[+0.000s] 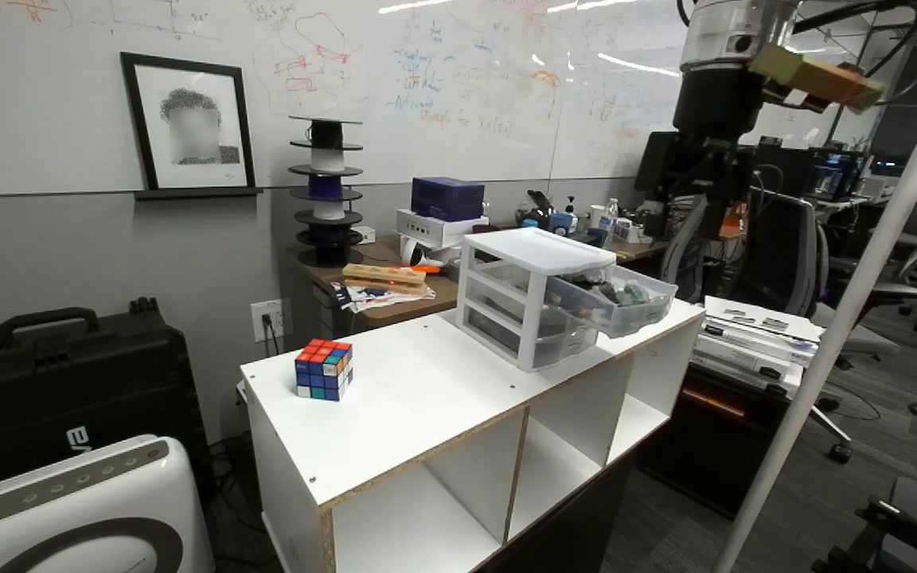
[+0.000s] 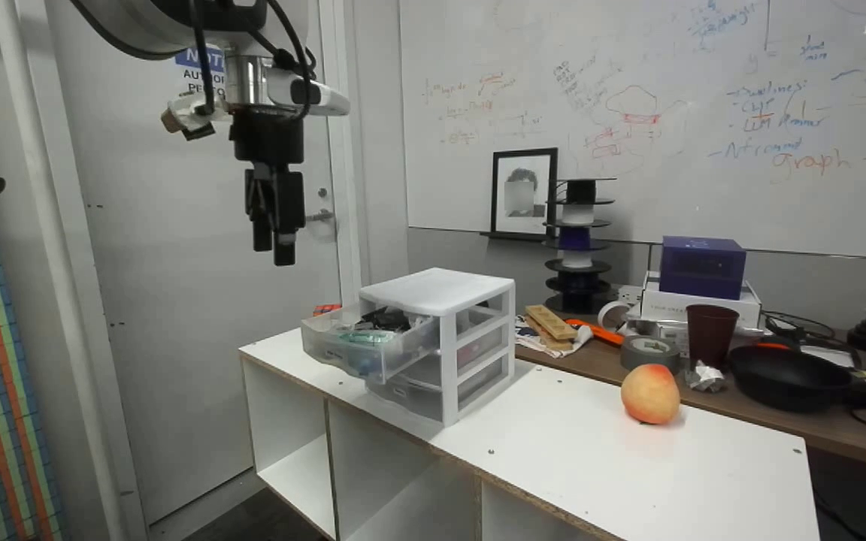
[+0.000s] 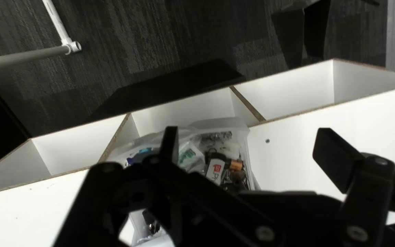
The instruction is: Pick up the bottle and the marker and put them in the open drawer and close it
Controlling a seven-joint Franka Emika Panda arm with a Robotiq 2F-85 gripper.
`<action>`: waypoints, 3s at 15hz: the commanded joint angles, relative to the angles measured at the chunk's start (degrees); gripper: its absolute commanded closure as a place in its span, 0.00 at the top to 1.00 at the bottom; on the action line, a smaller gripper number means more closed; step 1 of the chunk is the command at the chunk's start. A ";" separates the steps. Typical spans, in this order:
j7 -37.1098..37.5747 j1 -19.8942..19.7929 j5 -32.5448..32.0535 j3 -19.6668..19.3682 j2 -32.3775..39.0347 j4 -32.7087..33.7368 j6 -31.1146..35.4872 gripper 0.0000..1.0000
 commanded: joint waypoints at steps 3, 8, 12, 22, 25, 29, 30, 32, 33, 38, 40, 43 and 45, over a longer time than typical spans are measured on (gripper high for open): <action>-7.96 -2.51 -5.83 -2.05 1.47 -1.11 -5.40 1.00; -13.61 -3.85 -9.26 -3.87 10.12 -0.66 0.17 1.00; -15.35 -2.58 -8.92 -2.67 15.44 -0.52 6.40 1.00; -6.92 -0.06 -19.68 -1.80 16.13 -2.28 25.13 0.13; -4.81 -0.51 -19.08 -2.49 18.02 -0.63 28.61 0.01; -0.73 -0.58 -19.87 -3.73 20.71 2.16 32.44 0.06; -0.17 -0.54 -19.86 -4.07 21.74 3.09 33.02 0.07; 2.06 -0.20 -20.57 -4.93 23.42 4.51 34.68 0.07; 2.98 -0.09 -20.15 -5.22 24.37 5.46 35.23 0.07; 6.04 0.42 -18.79 -6.19 26.29 7.28 36.38 0.06; 5.72 0.55 -18.86 -5.99 24.40 4.93 36.07 0.07; 2.72 0.21 -16.24 -4.72 19.61 0.06 33.68 0.05; 3.51 0.41 -16.76 -4.92 14.85 -3.79 31.86 0.05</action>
